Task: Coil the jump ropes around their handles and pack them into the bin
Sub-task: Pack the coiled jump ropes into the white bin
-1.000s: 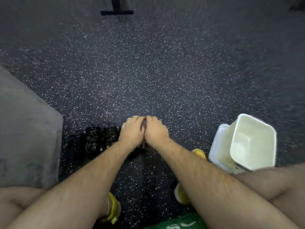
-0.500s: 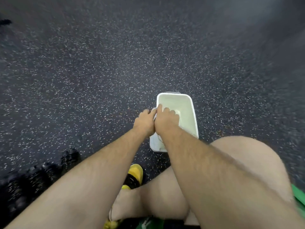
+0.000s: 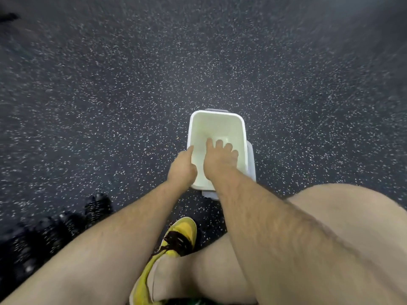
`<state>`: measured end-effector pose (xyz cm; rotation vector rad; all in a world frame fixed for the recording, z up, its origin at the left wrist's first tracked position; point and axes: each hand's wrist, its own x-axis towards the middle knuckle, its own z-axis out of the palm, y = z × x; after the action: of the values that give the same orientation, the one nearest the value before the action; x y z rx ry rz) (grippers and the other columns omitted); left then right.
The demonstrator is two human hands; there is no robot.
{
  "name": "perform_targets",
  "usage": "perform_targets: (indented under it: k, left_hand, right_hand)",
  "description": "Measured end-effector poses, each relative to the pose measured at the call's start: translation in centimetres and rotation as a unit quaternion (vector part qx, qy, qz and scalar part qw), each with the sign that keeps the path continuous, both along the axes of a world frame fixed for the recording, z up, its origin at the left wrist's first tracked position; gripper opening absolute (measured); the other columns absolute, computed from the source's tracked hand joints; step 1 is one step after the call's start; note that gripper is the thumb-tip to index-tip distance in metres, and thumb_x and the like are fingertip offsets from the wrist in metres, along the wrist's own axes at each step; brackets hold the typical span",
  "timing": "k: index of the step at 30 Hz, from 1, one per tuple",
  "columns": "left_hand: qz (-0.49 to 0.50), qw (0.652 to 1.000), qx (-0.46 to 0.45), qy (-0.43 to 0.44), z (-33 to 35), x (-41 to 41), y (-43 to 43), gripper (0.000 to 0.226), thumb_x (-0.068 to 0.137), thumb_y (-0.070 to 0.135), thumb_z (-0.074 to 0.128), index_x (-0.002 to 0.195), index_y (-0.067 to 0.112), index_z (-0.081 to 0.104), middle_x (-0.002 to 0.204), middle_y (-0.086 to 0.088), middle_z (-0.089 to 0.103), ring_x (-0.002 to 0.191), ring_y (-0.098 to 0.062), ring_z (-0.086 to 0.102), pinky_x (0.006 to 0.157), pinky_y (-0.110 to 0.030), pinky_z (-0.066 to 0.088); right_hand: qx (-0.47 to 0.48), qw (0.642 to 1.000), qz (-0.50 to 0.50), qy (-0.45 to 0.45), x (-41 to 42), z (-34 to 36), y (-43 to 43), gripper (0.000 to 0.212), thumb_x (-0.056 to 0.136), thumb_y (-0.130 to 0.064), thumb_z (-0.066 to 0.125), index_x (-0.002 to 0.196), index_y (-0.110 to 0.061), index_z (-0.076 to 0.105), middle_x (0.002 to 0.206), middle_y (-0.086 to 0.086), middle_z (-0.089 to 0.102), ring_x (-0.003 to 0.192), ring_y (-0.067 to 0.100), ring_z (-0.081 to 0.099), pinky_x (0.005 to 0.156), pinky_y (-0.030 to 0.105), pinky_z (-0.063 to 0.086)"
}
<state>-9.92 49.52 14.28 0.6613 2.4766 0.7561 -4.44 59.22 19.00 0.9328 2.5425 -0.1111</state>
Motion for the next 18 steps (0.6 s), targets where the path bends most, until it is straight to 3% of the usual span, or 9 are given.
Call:
perform_targets:
  k: [3, 5, 7, 9, 11, 14, 18]
  left_hand:
    - [0.060, 0.998, -0.019, 0.028, 1.4, -2.0, -5.8, 0.065, 0.094, 0.002, 0.041, 0.155, 0.023, 0.032, 0.144, -0.009, 0.050, 0.121, -0.028, 0.055, 0.099, -0.039, 0.047]
    - [0.094, 0.994, -0.030, 0.042, 1.9, -3.0, -9.8, 0.067, 0.095, 0.002, 0.040, 0.157, 0.024, 0.027, 0.150, -0.007, 0.045, 0.128, -0.027, 0.052, 0.103, -0.039, 0.045]
    - [0.117, 0.992, -0.028, 0.029, 1.9, -3.4, -13.8, 0.070, 0.094, 0.001, 0.040, 0.158, 0.026, 0.025, 0.149, -0.006, 0.047, 0.123, -0.027, 0.055, 0.099, -0.039, 0.048]
    - [0.141, 0.989, -0.021, 0.038, 1.7, -3.5, -17.6, 0.073, 0.090, 0.000, 0.040, 0.155, 0.029, 0.026, 0.135, -0.005, 0.056, 0.106, -0.026, 0.060, 0.085, -0.039, 0.052]
    - [0.167, 0.985, -0.034, 0.029, 1.2, -3.0, -20.6, 0.073, 0.088, -0.001, 0.040, 0.154, 0.026, 0.024, 0.125, -0.004, 0.059, 0.098, -0.026, 0.061, 0.079, -0.039, 0.052]
    - [0.176, 0.983, -0.061, 0.005, -0.3, -1.7, -23.8, 0.072, 0.088, -0.002, 0.040, 0.155, 0.019, 0.023, 0.123, -0.008, 0.058, 0.101, -0.029, 0.061, 0.084, -0.041, 0.052]
    - [0.188, 0.981, -0.036, -0.035, -2.2, 0.2, -26.1, 0.063, 0.086, -0.004, 0.040, 0.144, 0.021, 0.036, 0.116, -0.004, 0.061, 0.095, -0.027, 0.063, 0.077, -0.035, 0.051]
  right_hand:
    - [0.039, 0.997, 0.062, 0.010, -1.5, 0.7, -2.9, 0.089, 0.088, -0.018, 0.060, 0.157, -0.023, 0.004, 0.163, 0.018, -0.001, 0.147, 0.044, 0.007, 0.115, 0.058, 0.024]
    - [0.038, 0.997, 0.069, 0.016, -2.6, -0.2, -5.5, 0.091, 0.087, -0.013, 0.061, 0.158, -0.026, 0.005, 0.161, 0.022, -0.020, 0.147, 0.051, -0.006, 0.117, 0.063, 0.016]
    - [0.017, 0.997, 0.060, 0.036, -3.0, -0.9, -8.2, 0.092, 0.084, -0.004, 0.061, 0.157, -0.027, 0.008, 0.159, 0.023, -0.025, 0.146, 0.054, 0.001, 0.116, 0.060, 0.023]
    - [-0.044, 0.997, 0.043, 0.052, -2.9, -2.2, -10.7, 0.092, 0.085, 0.005, 0.057, 0.157, -0.025, 0.010, 0.160, 0.022, -0.023, 0.140, 0.049, 0.025, 0.109, 0.050, 0.039]
    - [-0.101, 0.992, 0.042, 0.059, -2.3, -3.4, -13.1, 0.086, 0.087, 0.008, 0.051, 0.158, -0.020, 0.011, 0.162, 0.019, -0.019, 0.132, 0.041, 0.038, 0.101, 0.044, 0.044]
    - [-0.102, 0.991, 0.066, 0.057, -1.3, -5.3, -15.8, 0.082, 0.091, 0.003, 0.050, 0.158, -0.012, 0.005, 0.163, 0.017, -0.013, 0.131, 0.036, 0.042, 0.098, 0.038, 0.046]
    - [-0.087, 0.992, 0.093, 0.018, 0.2, -6.3, -18.2, 0.079, 0.094, -0.004, 0.050, 0.158, -0.014, 0.005, 0.164, 0.015, -0.011, 0.130, 0.035, 0.041, 0.096, 0.037, 0.046]
